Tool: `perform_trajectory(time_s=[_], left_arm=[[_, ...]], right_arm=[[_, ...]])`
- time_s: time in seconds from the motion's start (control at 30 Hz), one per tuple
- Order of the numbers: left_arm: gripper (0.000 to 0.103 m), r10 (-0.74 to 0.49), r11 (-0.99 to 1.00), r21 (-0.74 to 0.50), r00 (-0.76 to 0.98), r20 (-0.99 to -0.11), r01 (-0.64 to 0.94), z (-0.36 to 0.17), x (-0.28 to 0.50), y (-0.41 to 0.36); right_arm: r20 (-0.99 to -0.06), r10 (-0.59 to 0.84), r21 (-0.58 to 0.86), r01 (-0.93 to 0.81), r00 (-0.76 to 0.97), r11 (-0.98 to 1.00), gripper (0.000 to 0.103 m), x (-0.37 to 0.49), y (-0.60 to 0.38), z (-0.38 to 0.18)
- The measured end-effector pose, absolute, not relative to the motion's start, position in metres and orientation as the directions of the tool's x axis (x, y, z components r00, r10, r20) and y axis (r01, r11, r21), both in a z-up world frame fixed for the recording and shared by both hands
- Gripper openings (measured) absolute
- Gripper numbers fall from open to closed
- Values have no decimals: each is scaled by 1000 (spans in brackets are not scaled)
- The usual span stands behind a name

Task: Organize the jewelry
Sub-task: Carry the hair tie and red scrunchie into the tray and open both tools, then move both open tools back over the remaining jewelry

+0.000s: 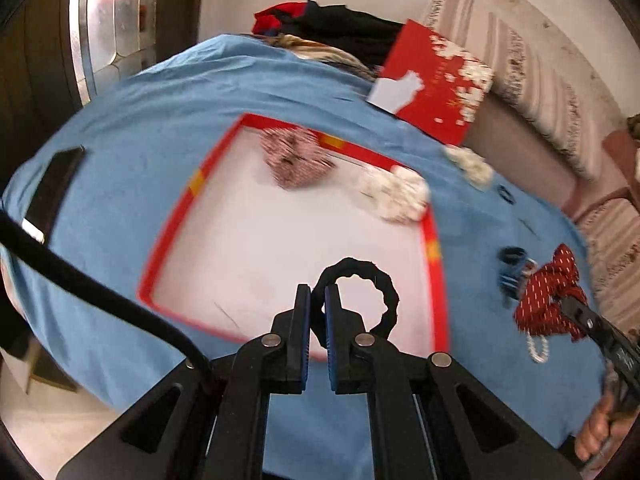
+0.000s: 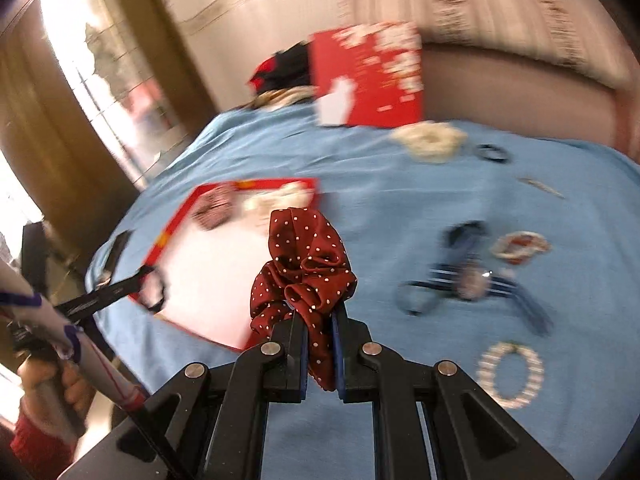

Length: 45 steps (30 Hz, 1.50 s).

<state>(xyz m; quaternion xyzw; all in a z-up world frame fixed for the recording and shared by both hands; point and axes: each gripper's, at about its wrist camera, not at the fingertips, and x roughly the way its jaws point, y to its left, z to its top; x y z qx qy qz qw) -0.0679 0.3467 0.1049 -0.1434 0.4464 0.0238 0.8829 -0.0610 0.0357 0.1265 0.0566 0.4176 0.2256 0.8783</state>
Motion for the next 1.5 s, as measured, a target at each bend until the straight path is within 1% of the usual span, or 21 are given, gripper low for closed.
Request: perform_trajectory(time_s=[0.2,0.33,0.47,0.6,0.8,0.83,0.9,0.93,0.97,1.0,1.03,1.07,1.13,1.3,1.4,1.5], left_arm=[[6,-64,944,-235,569,-820,-233,85,-15,385],[6,-39,940,-214,541,-840,-265,68,10,404],[6,-44,933,-218,510,-859,-285,53,28,418],[7,-50,931,-221,497,-867,-292,45,37,424],[7,-43,914,-238,506,-861,-328,47,37,432],[8,-43,913,-241,509,-860,-330,48,36,432],[12,-36,911,-240,516,-856,-335,54,31,432],[19,-32,911,-241,523,-852,-336,59,27,431],[28,-28,909,-242,530,-847,-339,63,23,431],[33,-21,907,-244,541,-841,-344,68,18,430],[39,-16,904,-247,550,-835,-349,73,13,430],[42,-9,900,-251,562,-827,-355,79,7,430],[46,0,893,-260,575,-818,-369,89,-2,430],[48,15,889,-260,590,-808,-378,109,-30,414],[53,21,909,-234,599,-801,-346,118,-48,388],[57,0,931,-219,600,-800,-292,123,-62,355]], right_arm=[[-762,456,255,-433,461,865,11,-36,113,105],[-788,469,260,-474,400,841,11,-32,145,88],[-817,462,245,-519,344,819,11,-37,172,67],[-842,418,191,-535,342,823,11,-43,182,51],[-844,410,181,-535,346,825,12,-41,183,50],[-843,410,179,-537,349,824,14,-43,181,50],[-837,412,173,-541,359,823,25,-45,180,54],[-832,414,167,-543,371,823,29,-47,180,58],[-825,414,158,-546,386,823,40,-49,179,62],[-815,413,145,-547,407,825,51,-53,177,67],[-806,412,134,-547,424,826,55,-56,177,71],[-793,414,123,-548,447,827,56,-60,174,78],[-775,417,107,-551,475,828,56,-67,167,90],[-737,412,86,-529,536,844,59,-90,132,109],[-730,392,90,-490,560,867,60,-104,101,111],[-735,353,111,-410,579,905,60,-116,54,105]])
